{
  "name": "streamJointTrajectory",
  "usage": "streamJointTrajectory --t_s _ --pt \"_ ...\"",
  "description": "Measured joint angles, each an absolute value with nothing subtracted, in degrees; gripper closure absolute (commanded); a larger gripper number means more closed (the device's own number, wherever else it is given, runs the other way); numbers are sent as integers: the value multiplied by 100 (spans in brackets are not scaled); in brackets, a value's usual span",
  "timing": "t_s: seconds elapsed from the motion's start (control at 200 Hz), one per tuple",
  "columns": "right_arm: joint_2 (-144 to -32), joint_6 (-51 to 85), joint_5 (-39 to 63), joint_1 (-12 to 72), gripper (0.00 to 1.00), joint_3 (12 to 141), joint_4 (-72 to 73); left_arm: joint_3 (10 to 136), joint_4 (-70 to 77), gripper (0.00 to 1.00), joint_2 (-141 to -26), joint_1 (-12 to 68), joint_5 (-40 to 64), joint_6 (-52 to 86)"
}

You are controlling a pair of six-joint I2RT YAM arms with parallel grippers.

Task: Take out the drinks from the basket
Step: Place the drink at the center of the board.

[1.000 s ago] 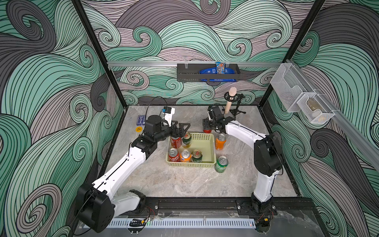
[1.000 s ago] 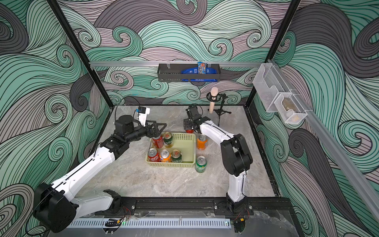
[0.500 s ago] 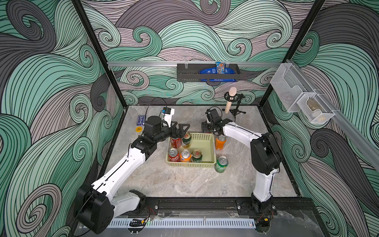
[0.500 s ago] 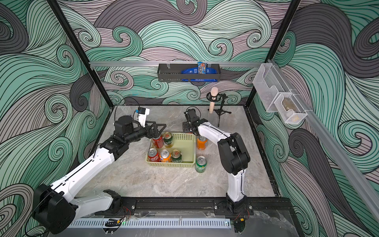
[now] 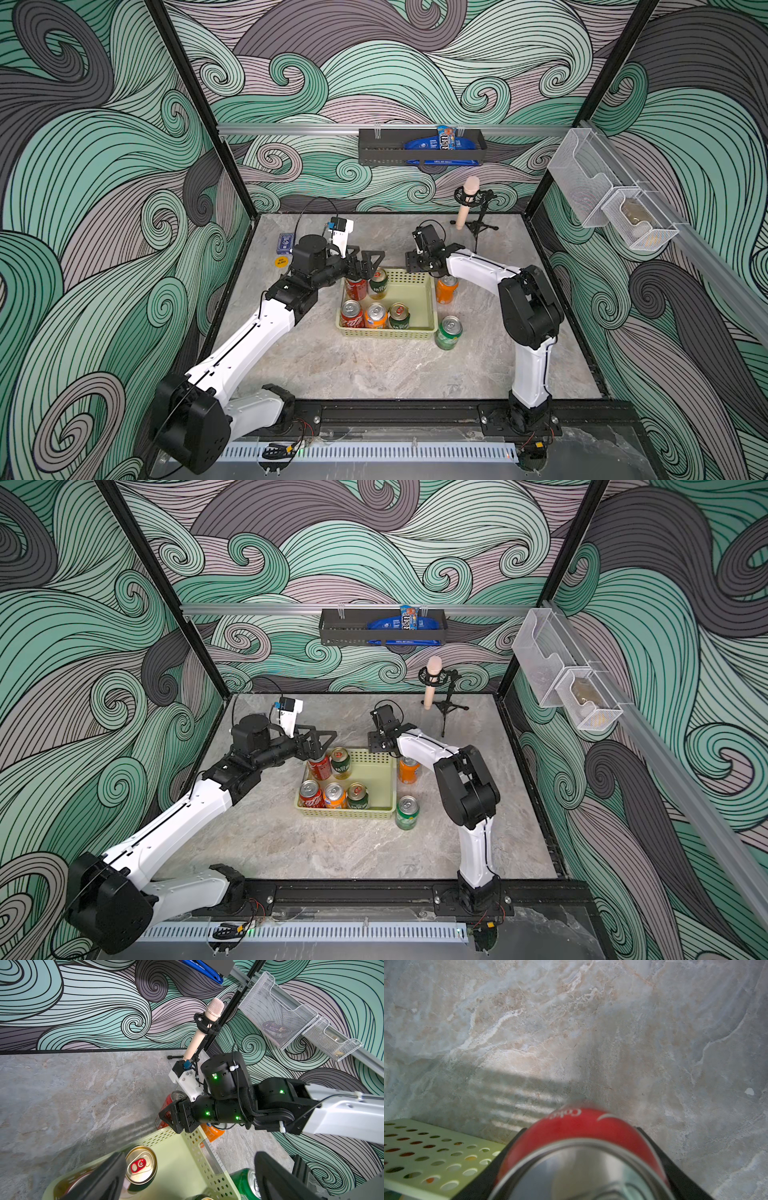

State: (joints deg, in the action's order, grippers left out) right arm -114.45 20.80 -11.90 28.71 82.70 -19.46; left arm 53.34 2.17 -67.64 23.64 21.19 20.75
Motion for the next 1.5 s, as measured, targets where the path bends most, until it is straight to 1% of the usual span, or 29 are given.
streamJointTrajectory --t_s 0.305,0.55,0.806,0.961,1.161,1.276,1.501 --pt "-11445 2102 -1131 2897 22 8270 -1865 5334 217 1 -6761 2300 2123 2080" --pt "-11445 2141 -1076 2904 19 8270 -1782 5332 220 1 -6759 2285 2121 2086" --pt "-11299 2180 -1129 2904 9 8165 -1739 5273 226 1 -6726 2250 2119 2102" --pt "-10871 2163 -1221 2908 5 8101 -1737 5269 224 1 -6696 2213 2093 2102" --pt "-10103 2049 -1186 2908 4 8090 -1721 5236 233 1 -6613 2182 1946 2099" --pt "-9699 1909 -996 2908 4 8040 -1688 5207 220 1 -6576 2180 1817 2093" --pt "-8908 1385 -690 3074 3 7507 -1590 5135 193 1 -6473 2180 1562 2075"
